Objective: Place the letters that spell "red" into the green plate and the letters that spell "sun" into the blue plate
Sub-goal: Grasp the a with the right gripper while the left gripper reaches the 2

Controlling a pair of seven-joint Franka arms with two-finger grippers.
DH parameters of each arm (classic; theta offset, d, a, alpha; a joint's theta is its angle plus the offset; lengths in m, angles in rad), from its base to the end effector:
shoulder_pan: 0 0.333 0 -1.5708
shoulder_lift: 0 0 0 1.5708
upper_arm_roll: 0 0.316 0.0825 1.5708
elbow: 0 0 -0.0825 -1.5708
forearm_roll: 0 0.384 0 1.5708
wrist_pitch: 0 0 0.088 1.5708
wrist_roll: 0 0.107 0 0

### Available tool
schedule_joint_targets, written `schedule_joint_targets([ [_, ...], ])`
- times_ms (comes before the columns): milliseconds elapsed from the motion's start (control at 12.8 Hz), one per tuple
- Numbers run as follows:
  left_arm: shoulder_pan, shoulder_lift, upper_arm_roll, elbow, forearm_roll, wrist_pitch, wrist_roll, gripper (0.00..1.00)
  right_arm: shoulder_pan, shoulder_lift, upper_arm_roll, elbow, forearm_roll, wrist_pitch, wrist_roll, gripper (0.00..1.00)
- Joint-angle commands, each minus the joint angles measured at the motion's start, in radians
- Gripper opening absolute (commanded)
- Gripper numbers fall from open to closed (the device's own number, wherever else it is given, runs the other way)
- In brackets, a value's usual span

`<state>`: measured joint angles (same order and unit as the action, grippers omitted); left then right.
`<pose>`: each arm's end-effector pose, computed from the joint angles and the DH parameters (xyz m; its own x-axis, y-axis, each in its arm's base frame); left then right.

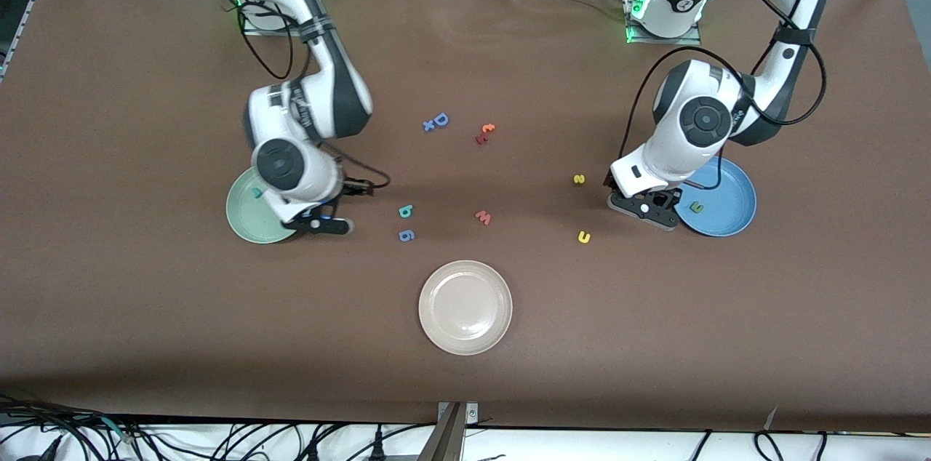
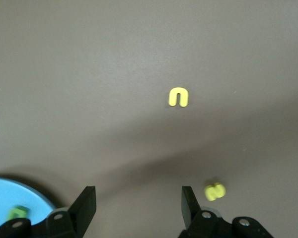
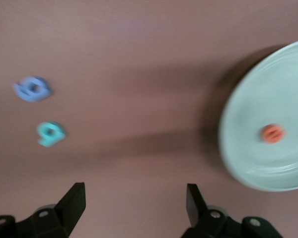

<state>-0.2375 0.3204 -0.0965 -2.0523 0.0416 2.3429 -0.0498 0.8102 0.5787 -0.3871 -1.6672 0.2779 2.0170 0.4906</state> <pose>0.5571 -0.1913 0.2796 0.9522 -0.3042 -0.0280 -0.3043 -0.9526 0.0000 0.5816 0.3085 0.2751 0.9708 -0.1749 -0.1644 -0.1656 -0.9838 0.0689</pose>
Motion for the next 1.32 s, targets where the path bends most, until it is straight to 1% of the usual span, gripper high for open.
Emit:
schedule_joint_targets([
  [0, -0.089, 0.006, 0.009, -0.006, -0.017, -0.010, -0.183, 0.78, 0.064, 0.061, -0.010, 0.014, 0.018, 0.121, 0.214, 0.90],
  [78, -0.111, 0.011, 0.009, -0.008, -0.003, -0.010, -0.173, 0.79, 0.073, 0.078, -0.009, 0.014, 0.020, 0.144, 0.267, 0.89],
  [156, -0.117, 0.012, 0.009, -0.008, 0.016, -0.010, -0.113, 0.80, 0.081, 0.093, -0.007, 0.014, 0.024, 0.181, 0.316, 0.87],
  [311, -0.117, 0.011, 0.009, -0.008, 0.026, -0.010, 0.097, 0.80, 0.083, 0.136, -0.004, 0.014, 0.099, 0.258, 0.434, 0.87],
  [389, -0.111, 0.011, 0.009, -0.006, 0.026, -0.010, 0.170, 0.81, 0.092, 0.144, 0.013, 0.014, 0.125, 0.279, 0.451, 0.84],
  [467, -0.108, 0.011, 0.011, -0.006, 0.027, -0.005, 0.265, 0.82, 0.092, 0.156, 0.016, 0.014, 0.133, 0.295, 0.460, 0.80],
  [545, -0.105, 0.012, 0.014, -0.006, 0.029, -0.001, 0.368, 0.82, 0.090, 0.164, 0.016, 0.014, 0.133, 0.313, 0.473, 0.80],
  [623, -0.103, 0.012, 0.015, -0.006, 0.030, -0.001, 0.448, 0.82, 0.092, 0.171, 0.017, 0.014, 0.144, 0.324, 0.486, 0.77],
  [778, -0.100, 0.014, 0.018, -0.008, 0.032, 0.002, 0.633, 0.82, 0.093, 0.181, 0.019, 0.014, 0.155, 0.335, 0.503, 0.74],
  [856, -0.100, 0.022, 0.017, -0.011, 0.032, 0.013, 0.721, 0.82, 0.093, 0.185, 0.019, 0.012, 0.155, 0.336, 0.503, 0.70],
  [934, -0.100, 0.025, 0.017, -0.023, 0.032, 0.031, 0.792, 0.83, 0.096, 0.191, 0.022, 0.012, 0.155, 0.336, 0.503, 0.64],
  [1012, -0.100, 0.026, 0.017, -0.049, 0.034, 0.073, 0.844, 0.85, 0.101, 0.194, 0.020, 0.012, 0.155, 0.338, 0.503, 0.58],
  [1167, -0.102, 0.040, 0.015, -0.138, 0.032, 0.203, 0.878, 0.84, 0.107, 0.201, 0.022, 0.014, 0.155, 0.338, 0.503, 0.47],
  [1245, -0.102, 0.045, 0.015, -0.166, 0.032, 0.244, 0.878, 0.84, 0.110, 0.205, 0.022, 0.012, 0.153, 0.338, 0.503, 0.37],
])
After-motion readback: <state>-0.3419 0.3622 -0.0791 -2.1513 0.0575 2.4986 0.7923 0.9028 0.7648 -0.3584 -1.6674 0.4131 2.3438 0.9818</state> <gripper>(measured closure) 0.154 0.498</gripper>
